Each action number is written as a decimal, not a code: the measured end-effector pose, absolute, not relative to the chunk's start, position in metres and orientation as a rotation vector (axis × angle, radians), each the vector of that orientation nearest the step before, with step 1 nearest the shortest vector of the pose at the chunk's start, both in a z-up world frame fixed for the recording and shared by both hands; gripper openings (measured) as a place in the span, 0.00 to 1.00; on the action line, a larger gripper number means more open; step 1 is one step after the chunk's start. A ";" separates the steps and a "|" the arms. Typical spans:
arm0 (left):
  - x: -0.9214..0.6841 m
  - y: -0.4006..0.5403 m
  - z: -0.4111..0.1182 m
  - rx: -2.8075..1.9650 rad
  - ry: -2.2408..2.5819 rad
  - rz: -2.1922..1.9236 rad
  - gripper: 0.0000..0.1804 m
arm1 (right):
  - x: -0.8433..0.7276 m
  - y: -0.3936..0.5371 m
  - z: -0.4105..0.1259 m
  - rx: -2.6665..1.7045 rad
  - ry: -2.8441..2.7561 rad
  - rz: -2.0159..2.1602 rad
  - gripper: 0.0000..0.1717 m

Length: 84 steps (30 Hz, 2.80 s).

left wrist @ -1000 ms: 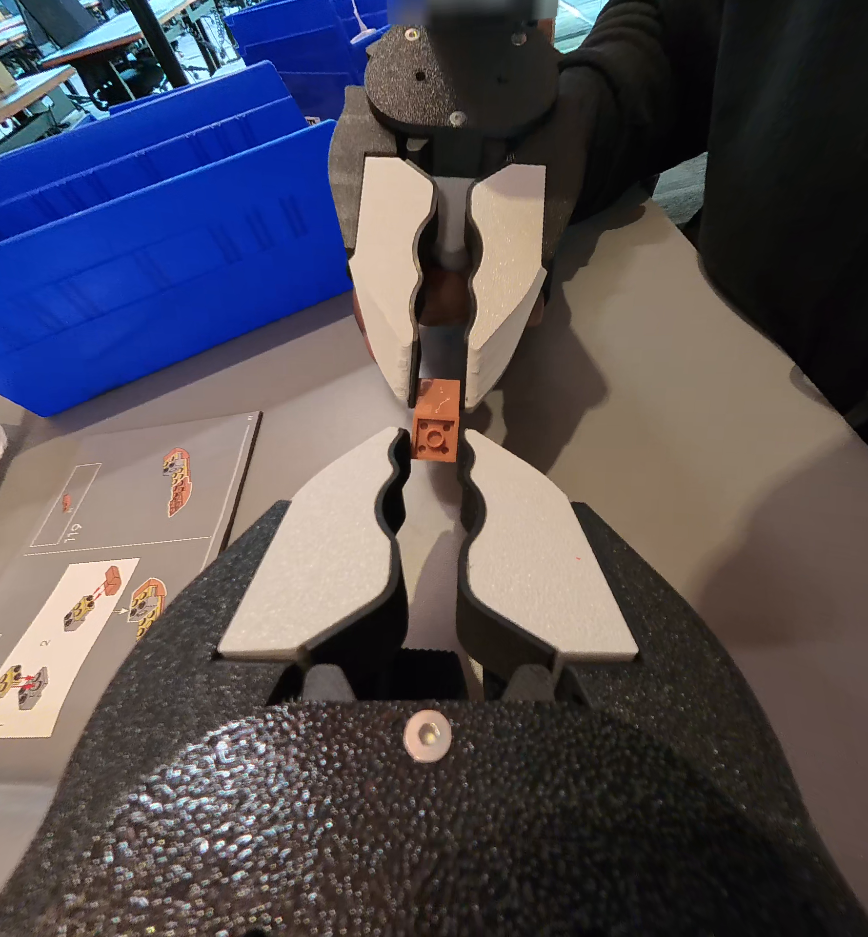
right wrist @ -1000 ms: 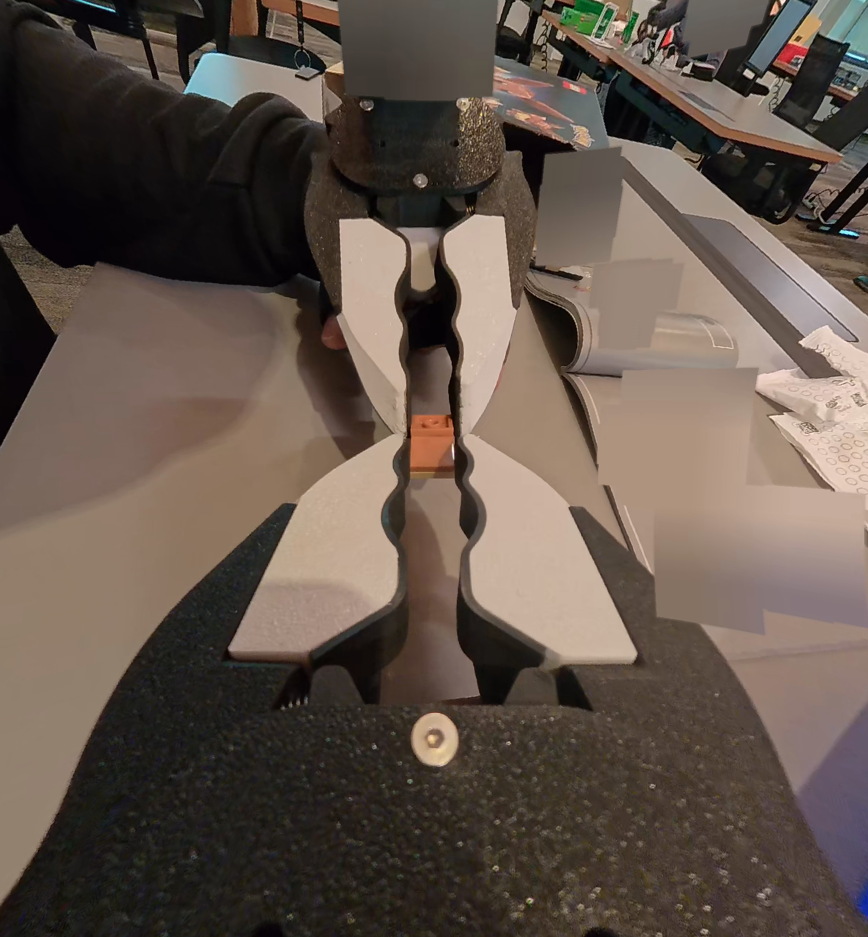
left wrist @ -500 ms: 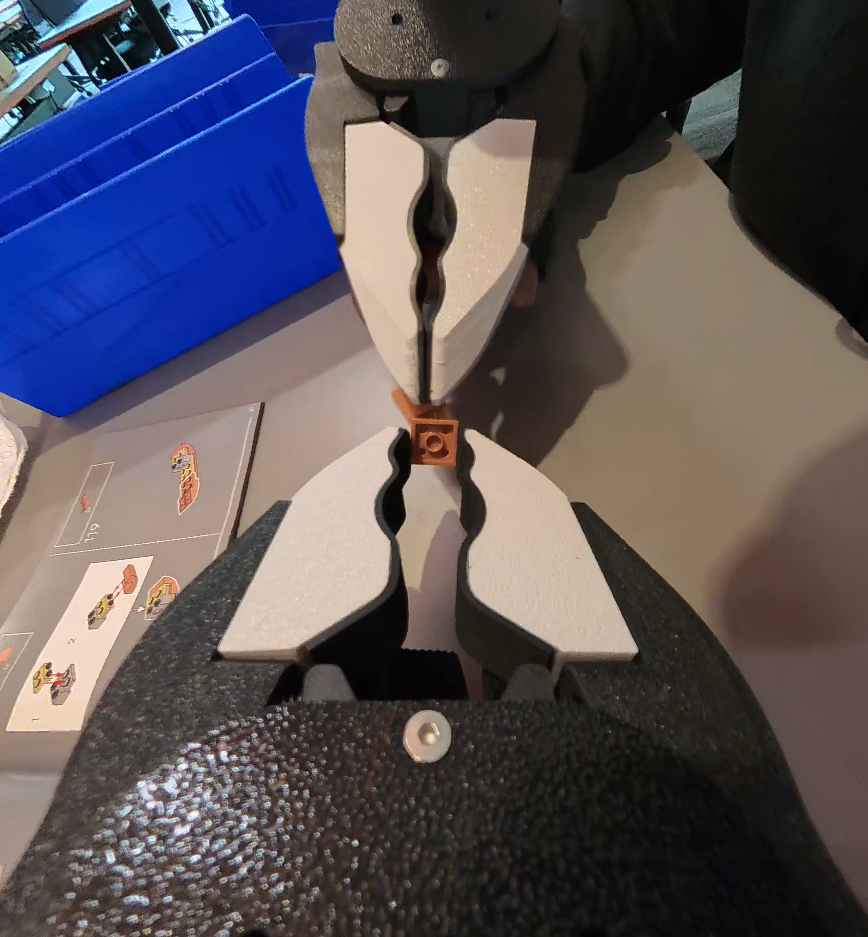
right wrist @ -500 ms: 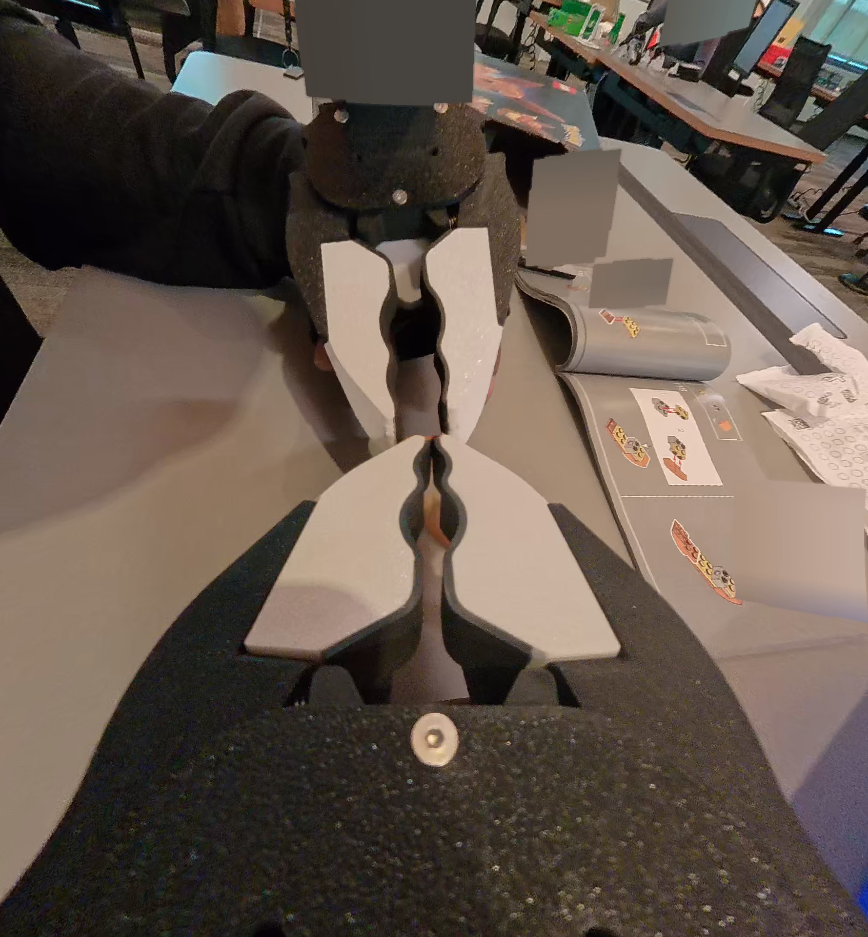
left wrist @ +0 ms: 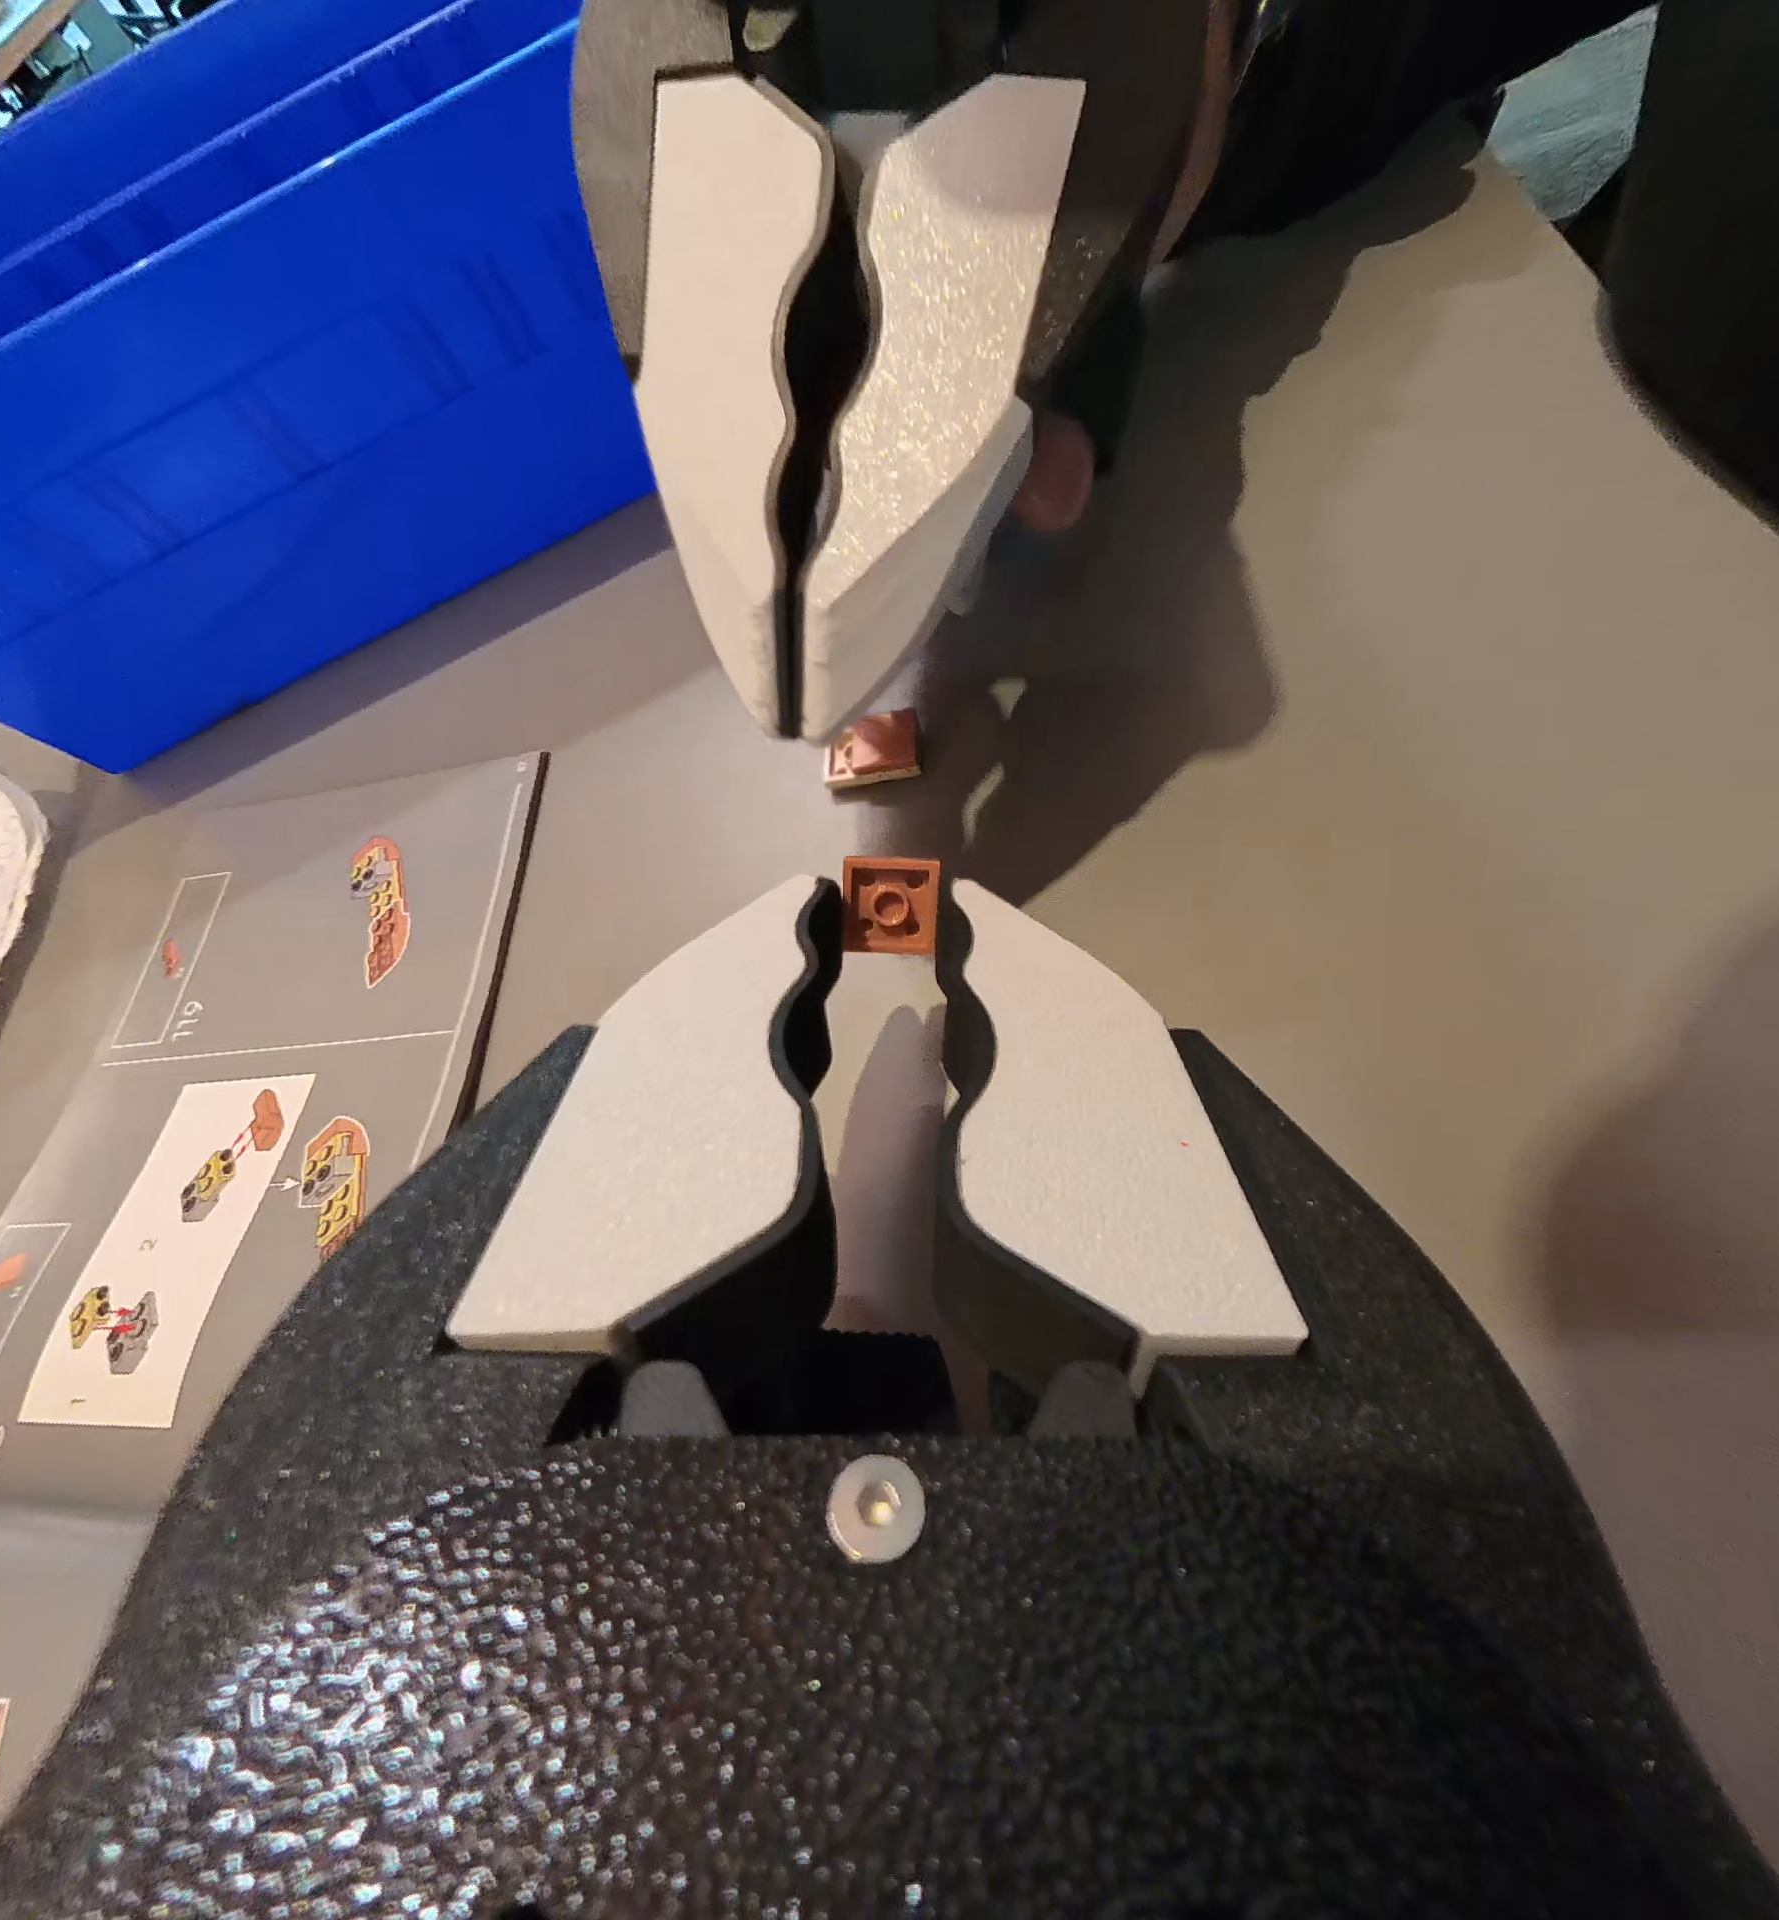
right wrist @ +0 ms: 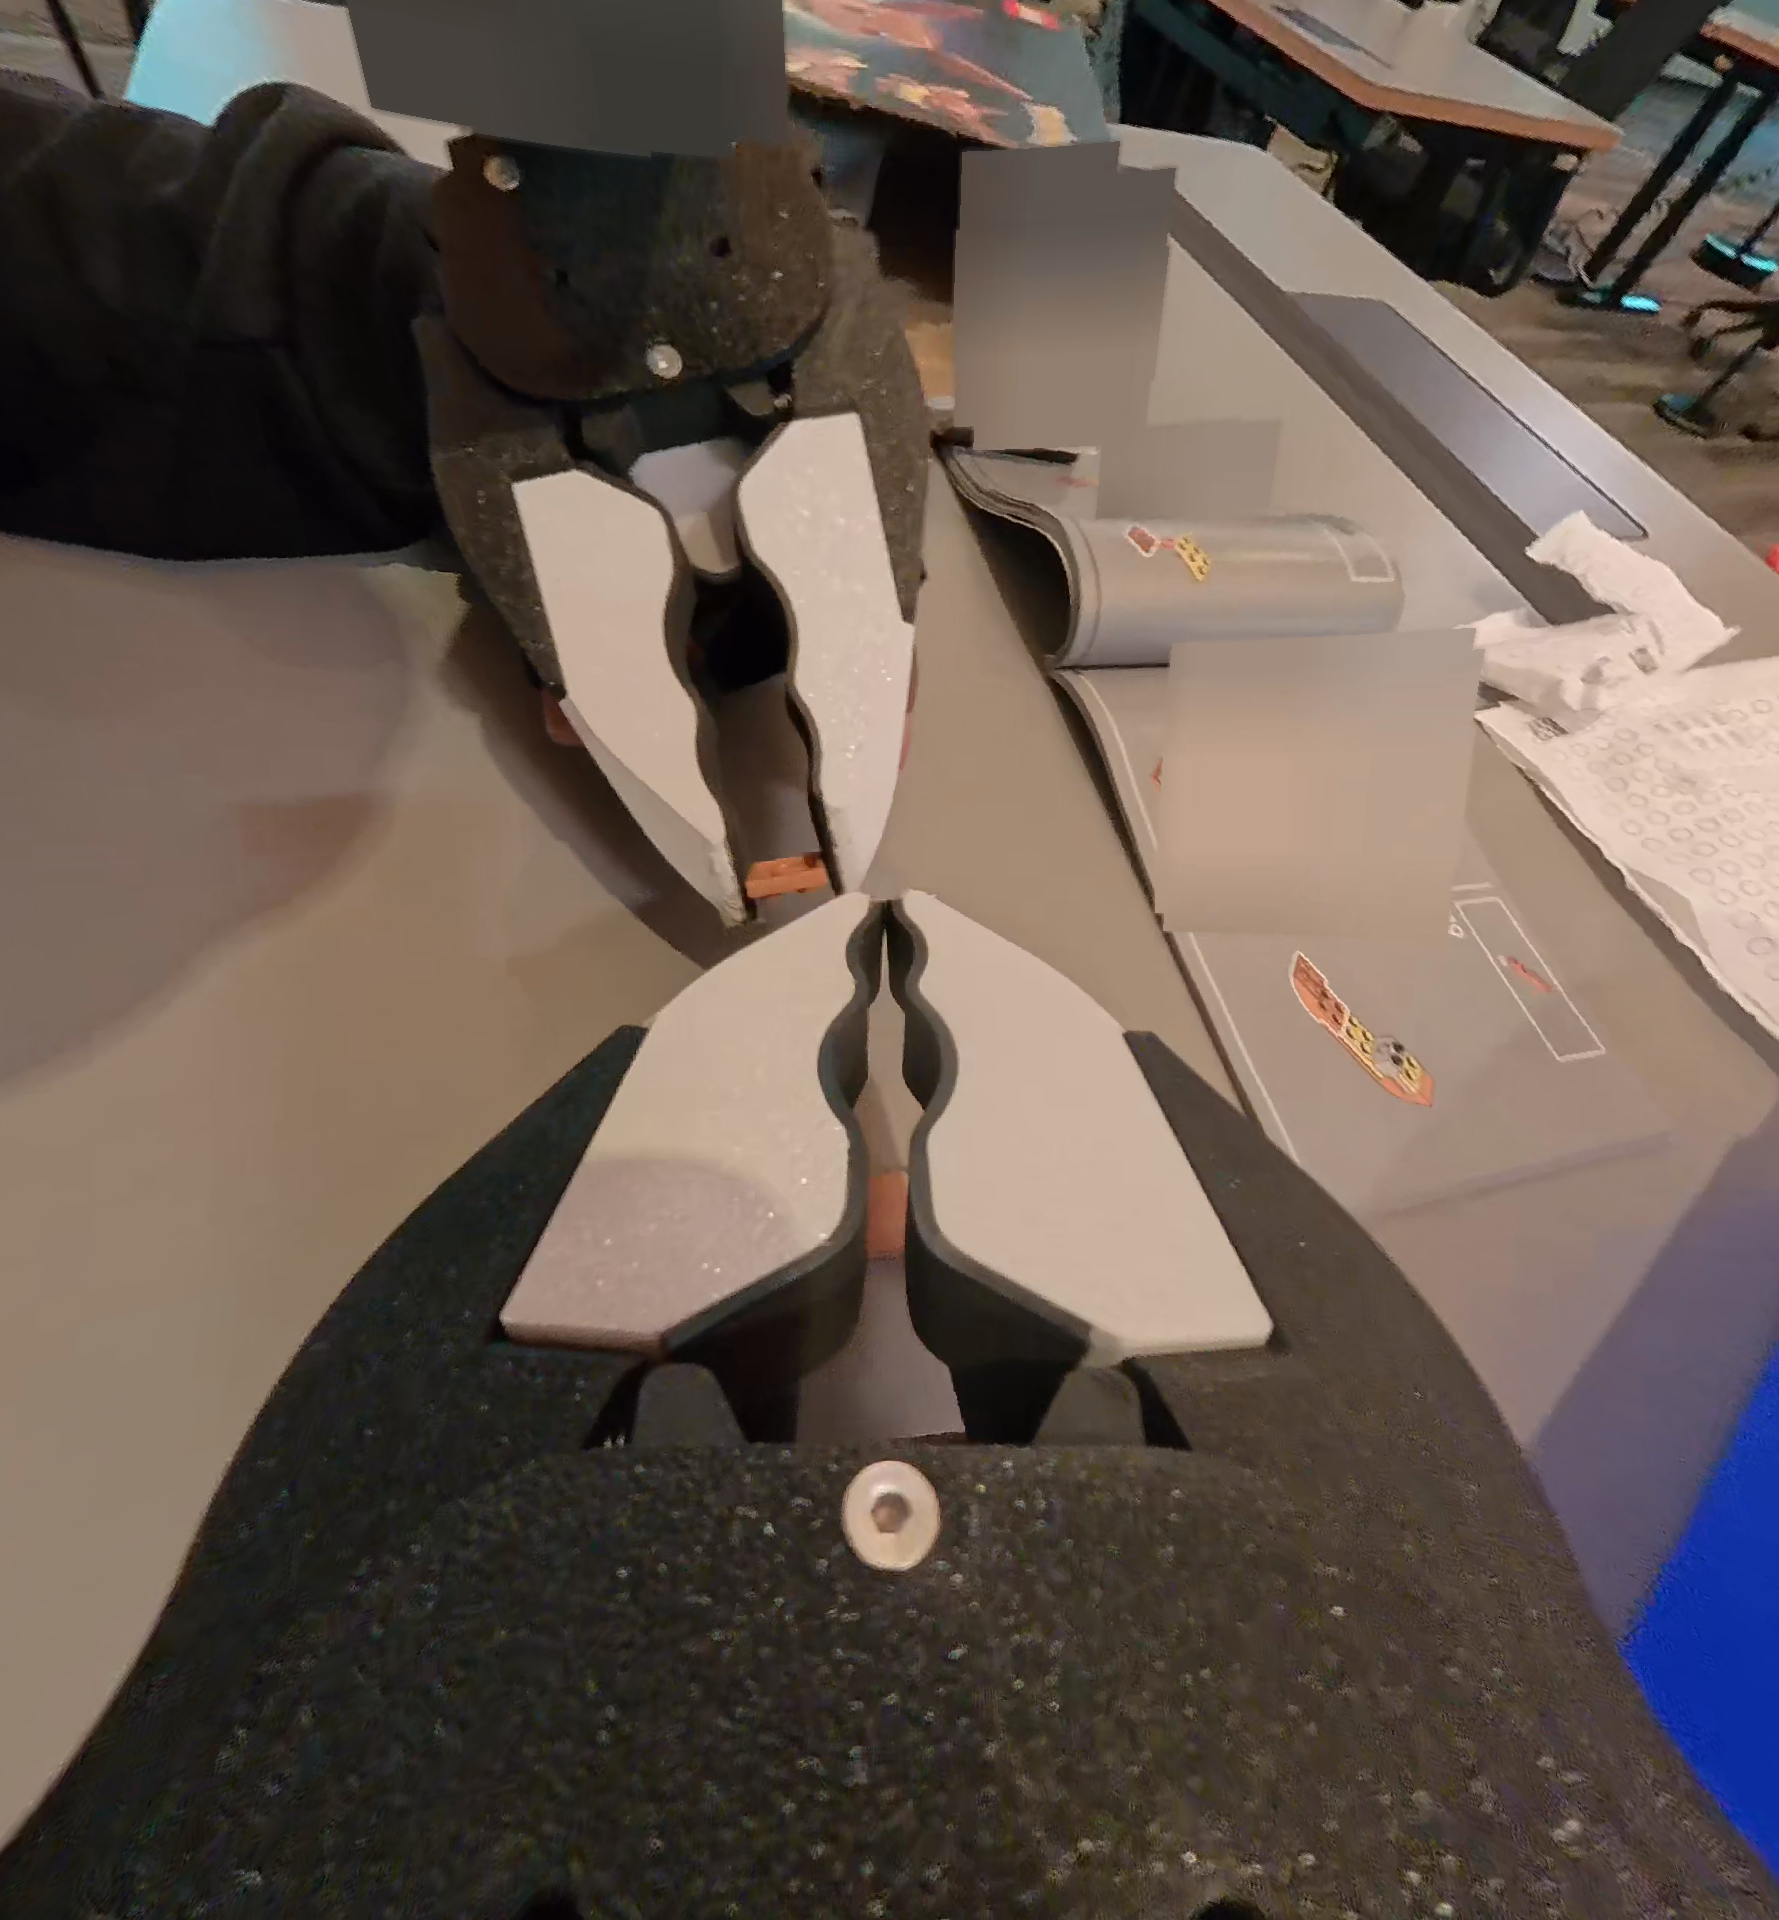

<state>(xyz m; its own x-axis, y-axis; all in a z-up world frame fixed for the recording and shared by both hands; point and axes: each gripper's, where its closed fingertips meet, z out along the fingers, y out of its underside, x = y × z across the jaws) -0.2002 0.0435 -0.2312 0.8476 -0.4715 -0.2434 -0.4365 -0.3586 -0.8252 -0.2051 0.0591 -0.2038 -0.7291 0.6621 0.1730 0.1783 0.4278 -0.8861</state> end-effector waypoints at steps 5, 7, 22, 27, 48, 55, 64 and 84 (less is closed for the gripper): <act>-0.203 0.044 -0.233 -2.011 0.658 -0.033 0.10 | -0.208 0.068 -0.202 -0.782 -2.153 1.229 0.01; -0.204 0.044 -0.235 -2.021 0.656 -0.027 0.10 | -0.206 0.069 -0.204 -0.785 -2.150 1.219 0.02; -0.208 0.050 -0.241 -2.088 0.605 -0.059 0.09 | -0.171 0.113 -0.196 -0.927 -2.027 1.395 0.04; -0.209 0.069 -0.234 -2.063 0.533 -0.065 0.09 | -0.164 0.133 -0.205 -1.025 -2.018 1.410 0.06; -0.215 0.088 -0.252 -2.205 0.472 -0.043 0.09 | -0.150 0.147 -0.201 -1.096 -1.998 1.546 0.08; -0.214 0.088 -0.254 -2.216 0.480 -0.038 0.09 | -0.150 0.146 -0.201 -1.093 -2.002 1.546 0.08; -0.212 0.087 -0.258 -2.243 0.503 -0.041 0.09 | -0.147 0.140 -0.189 -1.037 -1.994 1.607 0.10; -0.210 0.084 -0.257 -2.227 0.518 -0.020 0.09 | -0.243 0.334 -0.236 -0.866 -2.740 0.274 0.16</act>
<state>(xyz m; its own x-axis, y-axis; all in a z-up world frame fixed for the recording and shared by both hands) -0.2100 0.0842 -0.2575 0.9149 -0.3720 -0.1566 -0.3586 -0.5710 -0.7385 -0.2434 0.3337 -0.2358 -0.7906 0.5842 0.1831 0.5364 0.8052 -0.2529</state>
